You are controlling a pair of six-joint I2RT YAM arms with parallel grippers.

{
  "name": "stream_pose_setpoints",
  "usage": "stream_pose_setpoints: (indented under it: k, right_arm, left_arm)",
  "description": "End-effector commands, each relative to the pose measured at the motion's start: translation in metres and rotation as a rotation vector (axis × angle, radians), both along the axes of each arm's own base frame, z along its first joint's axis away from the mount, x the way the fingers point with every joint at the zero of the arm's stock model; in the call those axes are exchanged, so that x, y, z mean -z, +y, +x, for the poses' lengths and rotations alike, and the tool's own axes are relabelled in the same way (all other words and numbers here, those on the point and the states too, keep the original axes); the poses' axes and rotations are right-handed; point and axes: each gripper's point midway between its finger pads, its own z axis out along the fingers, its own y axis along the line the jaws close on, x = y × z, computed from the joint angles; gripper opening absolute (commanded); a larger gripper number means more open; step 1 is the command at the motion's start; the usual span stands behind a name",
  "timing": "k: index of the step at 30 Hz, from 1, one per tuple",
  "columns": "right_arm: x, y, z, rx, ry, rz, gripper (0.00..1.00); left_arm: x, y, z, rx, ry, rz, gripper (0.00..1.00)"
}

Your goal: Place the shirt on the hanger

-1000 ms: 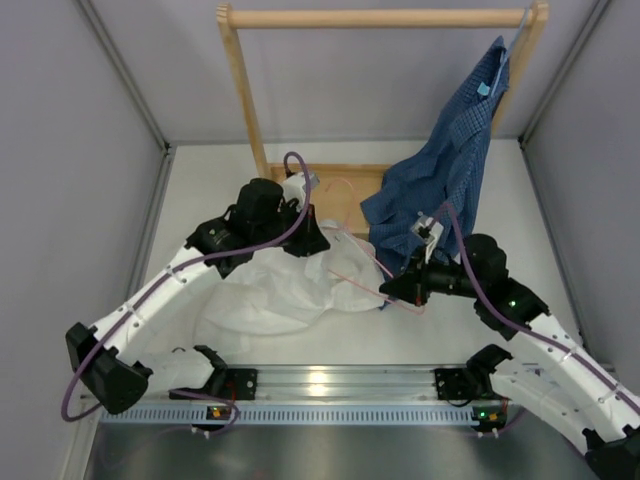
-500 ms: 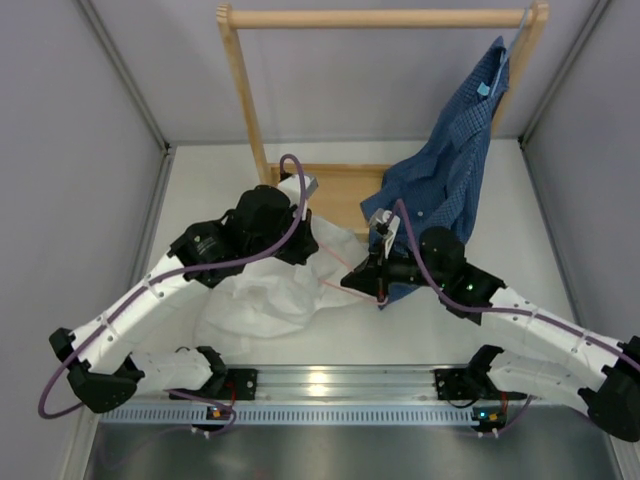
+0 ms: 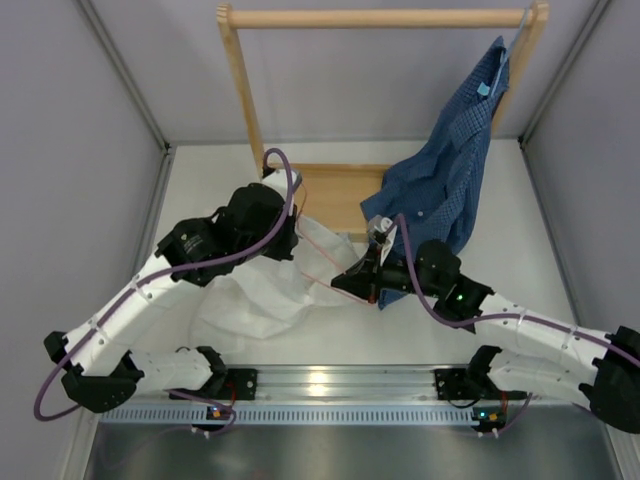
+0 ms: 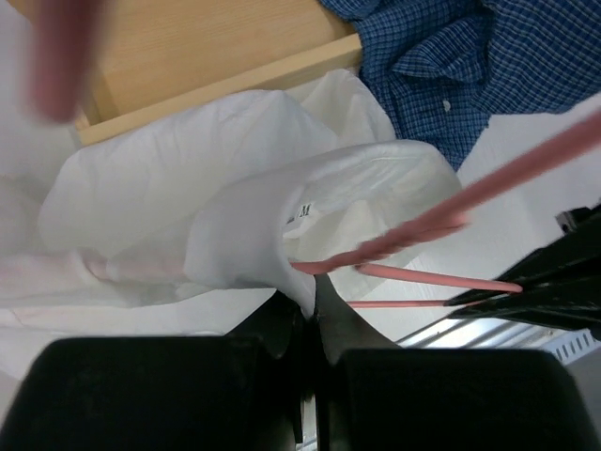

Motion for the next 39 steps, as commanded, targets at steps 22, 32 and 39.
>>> stream_pose_setpoints:
  k: [22,32,39]
  right_arm:
    - [-0.056,0.019,0.002,0.096,-0.053,0.388,0.00]
    - [-0.059,0.010,-0.007,0.067,-0.089,0.480,0.00]
    - [-0.040,-0.001,-0.030,-0.015,-0.146,0.402,0.00]
  left_arm:
    - [-0.099,-0.016,-0.013,0.268,-0.207,0.049,0.91]
    - [-0.125,0.000,-0.023,0.500,-0.521,0.162,0.94]
    - [-0.128,-0.032,-0.077,0.877,-0.747,-0.016,0.96]
